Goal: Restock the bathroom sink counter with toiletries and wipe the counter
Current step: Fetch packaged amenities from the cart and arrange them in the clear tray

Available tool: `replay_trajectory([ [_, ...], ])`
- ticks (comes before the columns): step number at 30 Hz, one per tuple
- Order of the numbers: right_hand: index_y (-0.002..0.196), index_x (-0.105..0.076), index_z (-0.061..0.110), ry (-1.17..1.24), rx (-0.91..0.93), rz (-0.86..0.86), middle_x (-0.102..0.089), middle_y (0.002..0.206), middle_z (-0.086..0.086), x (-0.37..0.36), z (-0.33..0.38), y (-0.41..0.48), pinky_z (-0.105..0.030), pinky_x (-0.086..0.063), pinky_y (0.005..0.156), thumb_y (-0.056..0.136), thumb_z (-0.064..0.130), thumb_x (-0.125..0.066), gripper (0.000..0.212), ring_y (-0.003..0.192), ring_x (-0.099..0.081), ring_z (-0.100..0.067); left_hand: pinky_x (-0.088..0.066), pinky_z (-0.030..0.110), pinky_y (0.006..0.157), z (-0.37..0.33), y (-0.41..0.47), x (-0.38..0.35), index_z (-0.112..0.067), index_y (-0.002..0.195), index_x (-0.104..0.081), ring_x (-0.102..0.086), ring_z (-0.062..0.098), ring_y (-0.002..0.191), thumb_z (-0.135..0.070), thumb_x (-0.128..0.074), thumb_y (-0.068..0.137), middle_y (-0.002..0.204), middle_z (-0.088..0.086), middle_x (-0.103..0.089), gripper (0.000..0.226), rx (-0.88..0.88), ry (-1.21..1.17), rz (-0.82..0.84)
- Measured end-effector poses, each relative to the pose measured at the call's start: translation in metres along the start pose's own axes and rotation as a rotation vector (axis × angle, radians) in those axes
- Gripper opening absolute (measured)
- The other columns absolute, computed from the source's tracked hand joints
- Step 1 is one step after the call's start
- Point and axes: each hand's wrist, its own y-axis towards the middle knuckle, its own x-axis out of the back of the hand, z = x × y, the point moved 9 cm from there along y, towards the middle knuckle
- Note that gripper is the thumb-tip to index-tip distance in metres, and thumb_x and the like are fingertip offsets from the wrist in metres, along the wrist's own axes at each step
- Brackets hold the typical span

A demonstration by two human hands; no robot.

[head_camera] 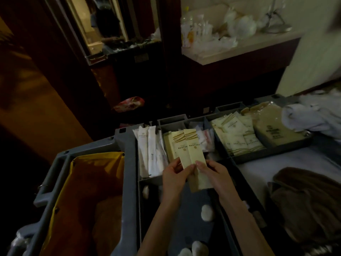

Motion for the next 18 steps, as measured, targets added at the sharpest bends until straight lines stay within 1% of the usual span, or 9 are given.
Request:
replay_trajectory([
  [2, 0.098, -0.071, 0.012, -0.044, 0.008, -0.059, -0.071, 0.085, 0.001, 0.013, -0.002, -0.007, -0.014, -0.049, 0.056, 0.088, 0.024, -0.066, 0.016, 0.072, -0.067, -0.006, -0.058, 0.028, 0.080, 0.006, -0.003, -0.009, -0.022, 0.099, -0.065, -0.070, 0.014, 0.093, -0.001, -0.065, 0.086, 0.099, -0.001, -0.073, 0.024, 0.017, 0.019, 0.051],
  [3, 0.096, -0.072, 0.010, -0.065, 0.013, -0.089, -0.072, 0.083, 0.001, 0.019, -0.002, -0.011, -0.015, -0.051, 0.058, 0.088, 0.023, -0.067, 0.016, 0.073, -0.067, -0.007, -0.057, 0.028, 0.080, 0.009, -0.005, -0.013, -0.021, 0.101, -0.065, -0.069, 0.015, 0.094, -0.001, -0.065, 0.087, 0.100, 0.000, -0.073, 0.024, 0.022, 0.029, 0.080],
  [6, 0.094, -0.072, 0.004, -0.081, 0.025, -0.166, -0.073, 0.085, -0.005, 0.034, -0.005, -0.028, -0.027, -0.057, 0.069, 0.087, 0.021, -0.068, 0.019, 0.078, -0.070, -0.017, -0.057, 0.028, 0.080, 0.012, -0.014, -0.024, -0.016, 0.108, -0.064, -0.068, 0.016, 0.096, -0.002, -0.064, 0.087, 0.103, 0.000, -0.071, 0.025, 0.009, 0.063, 0.166],
  [7, 0.094, -0.073, 0.005, -0.076, 0.027, -0.190, -0.074, 0.085, -0.005, 0.037, -0.006, -0.035, -0.027, -0.057, 0.068, 0.087, 0.020, -0.068, 0.018, 0.079, -0.070, -0.017, -0.057, 0.028, 0.081, 0.014, -0.018, -0.027, -0.016, 0.109, -0.064, -0.068, 0.015, 0.096, -0.003, -0.064, 0.088, 0.102, -0.001, -0.070, 0.024, 0.006, 0.074, 0.193],
  [9, 0.094, -0.073, 0.008, -0.075, 0.043, -0.243, -0.073, 0.086, -0.003, 0.042, -0.006, -0.050, -0.021, -0.054, 0.062, 0.087, 0.019, -0.069, 0.013, 0.077, -0.069, -0.014, -0.056, 0.031, 0.083, 0.015, -0.027, -0.028, -0.019, 0.107, -0.064, -0.067, 0.015, 0.096, -0.005, -0.064, 0.088, 0.102, -0.003, -0.070, 0.023, 0.001, 0.091, 0.244],
  [11, 0.093, -0.074, 0.010, -0.075, 0.061, -0.304, -0.073, 0.087, -0.003, 0.044, -0.006, -0.067, -0.022, -0.054, 0.062, 0.086, 0.018, -0.069, 0.012, 0.077, -0.069, -0.014, -0.057, 0.033, 0.083, 0.015, -0.036, -0.027, -0.023, 0.104, -0.065, -0.068, 0.015, 0.096, -0.007, -0.066, 0.088, 0.104, -0.002, -0.071, 0.023, -0.005, 0.117, 0.301],
  [13, 0.092, -0.074, 0.012, -0.077, 0.074, -0.348, -0.073, 0.083, 0.000, 0.044, -0.007, -0.087, -0.022, -0.053, 0.062, 0.085, 0.018, -0.070, 0.010, 0.075, -0.070, -0.012, -0.057, 0.032, 0.080, 0.018, -0.046, -0.023, -0.023, 0.103, -0.066, -0.069, 0.015, 0.094, -0.009, -0.067, 0.087, 0.103, -0.001, -0.072, 0.021, -0.003, 0.143, 0.352],
  [15, 0.089, -0.074, 0.015, -0.081, 0.095, -0.379, -0.073, 0.080, 0.004, 0.042, -0.010, -0.108, -0.016, -0.050, 0.058, 0.086, 0.017, -0.069, 0.006, 0.071, -0.069, -0.007, -0.058, 0.031, 0.077, 0.020, -0.057, -0.019, -0.024, 0.098, -0.068, -0.070, 0.013, 0.089, -0.010, -0.069, 0.086, 0.099, -0.002, -0.073, 0.018, -0.008, 0.182, 0.388],
  [18, 0.088, -0.073, 0.018, -0.051, 0.082, -0.452, -0.074, 0.080, 0.005, 0.044, -0.023, -0.143, -0.016, -0.052, 0.059, 0.085, 0.016, -0.070, 0.005, 0.073, -0.070, -0.006, -0.058, 0.029, 0.073, 0.030, -0.078, -0.014, -0.022, 0.095, -0.070, -0.070, 0.012, 0.086, -0.010, -0.071, 0.084, 0.094, -0.003, -0.074, 0.015, -0.007, 0.222, 0.444],
])
